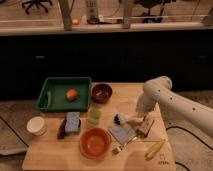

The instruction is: Place brush in red bowl

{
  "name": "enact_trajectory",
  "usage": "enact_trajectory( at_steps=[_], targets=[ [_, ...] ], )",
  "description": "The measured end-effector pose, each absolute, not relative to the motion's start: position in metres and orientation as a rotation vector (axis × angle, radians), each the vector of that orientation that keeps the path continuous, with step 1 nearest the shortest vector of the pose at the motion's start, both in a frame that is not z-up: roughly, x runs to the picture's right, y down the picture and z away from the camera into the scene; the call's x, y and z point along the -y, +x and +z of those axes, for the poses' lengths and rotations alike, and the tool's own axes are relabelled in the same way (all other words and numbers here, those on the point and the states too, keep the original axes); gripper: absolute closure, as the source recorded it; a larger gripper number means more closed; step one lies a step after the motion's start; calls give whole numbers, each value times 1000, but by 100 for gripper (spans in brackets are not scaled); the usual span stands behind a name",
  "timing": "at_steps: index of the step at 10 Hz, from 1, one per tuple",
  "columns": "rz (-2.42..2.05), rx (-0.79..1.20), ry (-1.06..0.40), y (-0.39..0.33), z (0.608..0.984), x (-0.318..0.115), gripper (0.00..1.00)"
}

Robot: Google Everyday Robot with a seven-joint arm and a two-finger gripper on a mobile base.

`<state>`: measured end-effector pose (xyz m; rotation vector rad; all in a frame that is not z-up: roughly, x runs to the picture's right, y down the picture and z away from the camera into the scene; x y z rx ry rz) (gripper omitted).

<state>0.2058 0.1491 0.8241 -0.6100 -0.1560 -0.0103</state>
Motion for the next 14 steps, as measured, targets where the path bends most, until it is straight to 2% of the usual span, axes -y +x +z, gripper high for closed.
enact_trajectory(
  at_steps=[1, 3, 5, 8, 9, 10, 11, 12, 13, 14],
  targets=[
    [-8, 156, -612, 206, 823, -151, 84],
    [-5, 156, -615, 206, 815, -157, 85],
    [1, 156, -616, 207, 813, -160, 79],
    [6, 155, -619, 210, 808, -163, 90],
    [6, 154, -618, 210, 808, -163, 89],
    [10, 157, -618, 206, 809, -163, 83],
    [16, 162, -617, 202, 812, -165, 69],
    [20, 161, -619, 203, 813, -167, 63],
    [24, 160, -621, 202, 811, -169, 62],
    [27, 159, -622, 203, 810, -171, 66]
  ],
)
